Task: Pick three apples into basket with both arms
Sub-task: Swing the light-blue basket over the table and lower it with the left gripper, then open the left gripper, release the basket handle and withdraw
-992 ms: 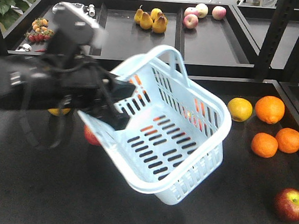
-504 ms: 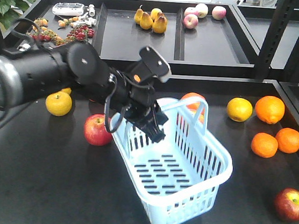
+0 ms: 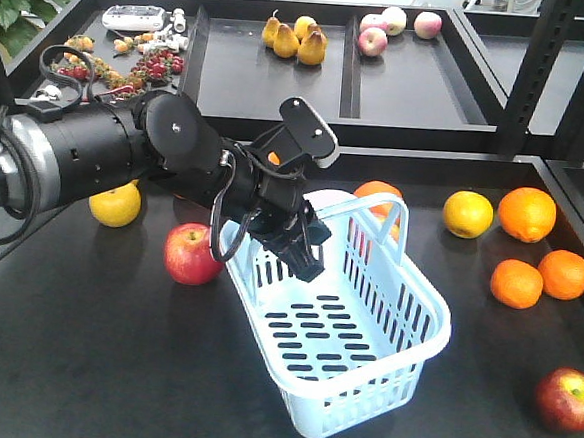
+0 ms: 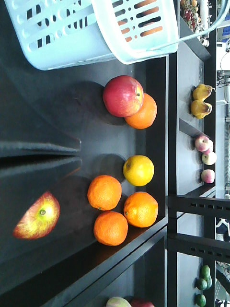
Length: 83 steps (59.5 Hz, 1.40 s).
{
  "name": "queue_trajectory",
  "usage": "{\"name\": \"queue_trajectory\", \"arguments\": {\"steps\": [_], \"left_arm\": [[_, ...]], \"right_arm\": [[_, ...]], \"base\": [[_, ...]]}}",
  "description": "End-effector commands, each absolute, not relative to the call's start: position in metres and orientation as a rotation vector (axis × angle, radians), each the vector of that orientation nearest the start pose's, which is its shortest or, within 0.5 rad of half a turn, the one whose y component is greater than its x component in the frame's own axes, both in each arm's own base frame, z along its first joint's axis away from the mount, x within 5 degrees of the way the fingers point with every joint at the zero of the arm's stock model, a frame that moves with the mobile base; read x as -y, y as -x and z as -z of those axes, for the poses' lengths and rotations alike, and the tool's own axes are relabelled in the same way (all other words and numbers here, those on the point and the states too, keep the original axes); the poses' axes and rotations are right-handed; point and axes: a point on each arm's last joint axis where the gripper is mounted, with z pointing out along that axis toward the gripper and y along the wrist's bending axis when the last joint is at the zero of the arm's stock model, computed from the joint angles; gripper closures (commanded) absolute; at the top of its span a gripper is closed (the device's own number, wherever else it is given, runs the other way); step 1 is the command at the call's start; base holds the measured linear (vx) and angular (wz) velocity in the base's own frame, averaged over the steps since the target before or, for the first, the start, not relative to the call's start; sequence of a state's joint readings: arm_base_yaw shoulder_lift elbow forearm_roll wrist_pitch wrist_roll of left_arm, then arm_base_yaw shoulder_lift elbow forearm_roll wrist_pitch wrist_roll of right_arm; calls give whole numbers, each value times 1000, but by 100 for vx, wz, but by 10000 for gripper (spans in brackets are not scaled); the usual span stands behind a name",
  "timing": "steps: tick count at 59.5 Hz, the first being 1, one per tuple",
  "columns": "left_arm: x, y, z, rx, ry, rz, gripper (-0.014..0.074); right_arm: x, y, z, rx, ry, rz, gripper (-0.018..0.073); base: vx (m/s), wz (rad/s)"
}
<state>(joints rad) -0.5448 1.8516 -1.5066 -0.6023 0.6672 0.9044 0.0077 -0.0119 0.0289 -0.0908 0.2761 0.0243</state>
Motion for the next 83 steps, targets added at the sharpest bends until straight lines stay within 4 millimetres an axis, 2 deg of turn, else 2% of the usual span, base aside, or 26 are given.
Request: {"name": "queue_trajectory", "arguments": {"steps": [1,24,31,37,49,55,61,70,77,83], "left_arm": [[245,-339,-319,-1920,-1142,505,500],[247,-337,-321,-1931,-1122,557,265],[245,-332,-328,-1925,-1119,569,249],[240,-321,-346,-1898,-1129,594,253],[223,-281,-392,-1837,-1190,660,307],[214,-259,-408,-1847,-1223,711,376],[206,-241,-416,-1880,-1274,762,464],[199,-223,-416,-1953,-1371,810,602],[196,-217,-405,-2000,-1384,832,603],[193,-214,-385,-2046,-1329,835,604]], "right_arm": [[1,-56,-182,-1704,55,68,551],[1,-56,-182,-1704,55,68,551],[1,-56,-182,-1704,55,68,551],[1,-56,-182,-1704,55,68,551],[1,-56,-182,-1704,55,68,551],[1,-56,-182,-1704,55,68,551],[1,-56,-182,-1704,55,68,551],[1,-56,-182,-1704,55,68,551],[1,-56,-182,-1704,55,68,551],[1,-56,-182,-1704,55,68,551]], "base": [[0,0],[0,0],[0,0],[0,0],[0,0],[0,0],[0,0],[0,0],[0,0],[0,0]]}}
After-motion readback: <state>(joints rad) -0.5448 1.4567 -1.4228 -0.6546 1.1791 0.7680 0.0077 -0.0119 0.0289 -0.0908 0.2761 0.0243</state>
